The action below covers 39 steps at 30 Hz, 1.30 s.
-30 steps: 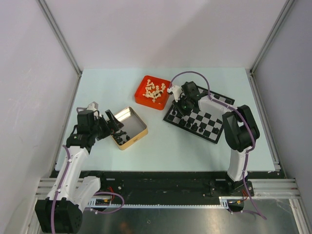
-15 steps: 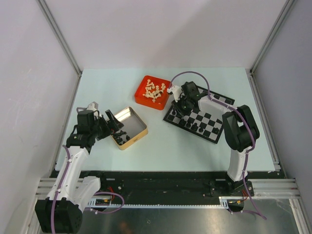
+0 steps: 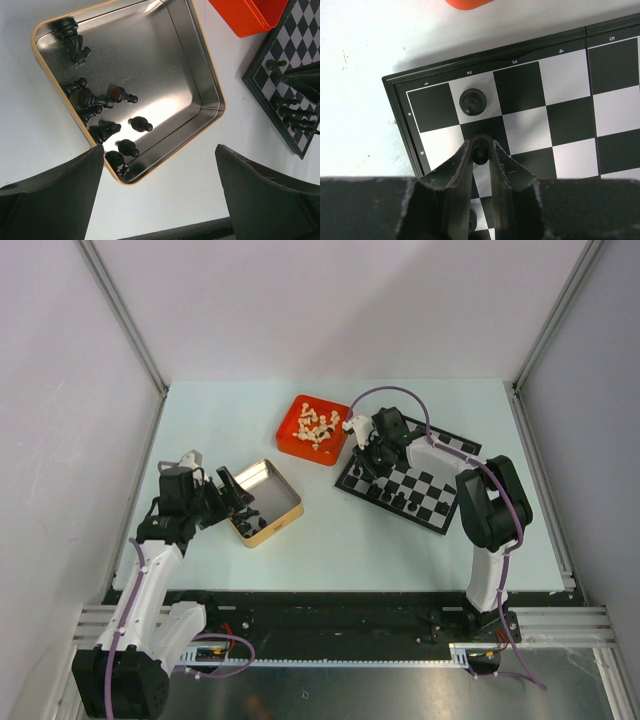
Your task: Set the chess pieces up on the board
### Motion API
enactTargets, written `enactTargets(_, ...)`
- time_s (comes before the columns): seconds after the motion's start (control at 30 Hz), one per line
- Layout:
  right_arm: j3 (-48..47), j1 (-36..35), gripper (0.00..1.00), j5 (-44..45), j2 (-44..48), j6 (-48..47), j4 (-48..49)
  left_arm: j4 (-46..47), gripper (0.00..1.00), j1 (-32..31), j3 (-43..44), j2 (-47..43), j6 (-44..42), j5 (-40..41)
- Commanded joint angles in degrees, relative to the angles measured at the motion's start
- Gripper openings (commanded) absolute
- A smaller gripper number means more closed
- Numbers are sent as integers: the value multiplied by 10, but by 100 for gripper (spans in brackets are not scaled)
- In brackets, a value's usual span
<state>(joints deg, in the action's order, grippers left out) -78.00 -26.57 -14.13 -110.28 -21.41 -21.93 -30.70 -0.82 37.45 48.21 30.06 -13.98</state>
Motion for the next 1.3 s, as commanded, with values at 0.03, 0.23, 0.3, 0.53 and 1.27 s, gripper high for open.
enactTargets(0.03, -7, -4, 21, 5, 8, 2, 21, 14, 96, 5, -2, -8, 3, -11)
enactTargets(0.23, -9, -4, 19, 9, 3, 3, 22, 14, 96, 5, -2, -7, 3, -11)
enactTargets(0.3, -12, -5, 18, 9, 1, 3, 22, 15, 96, 5, -3, -7, 3, -10)
enactTargets(0.53, -15, -6, 18, 9, -1, 4, 19, 14, 97, 5, -3, -7, 3, -11)
enactTargets(1.27, -53, 50, 64, -178, 147, 0, -60, 6, 96, -11, 23, -13, -4, -49)
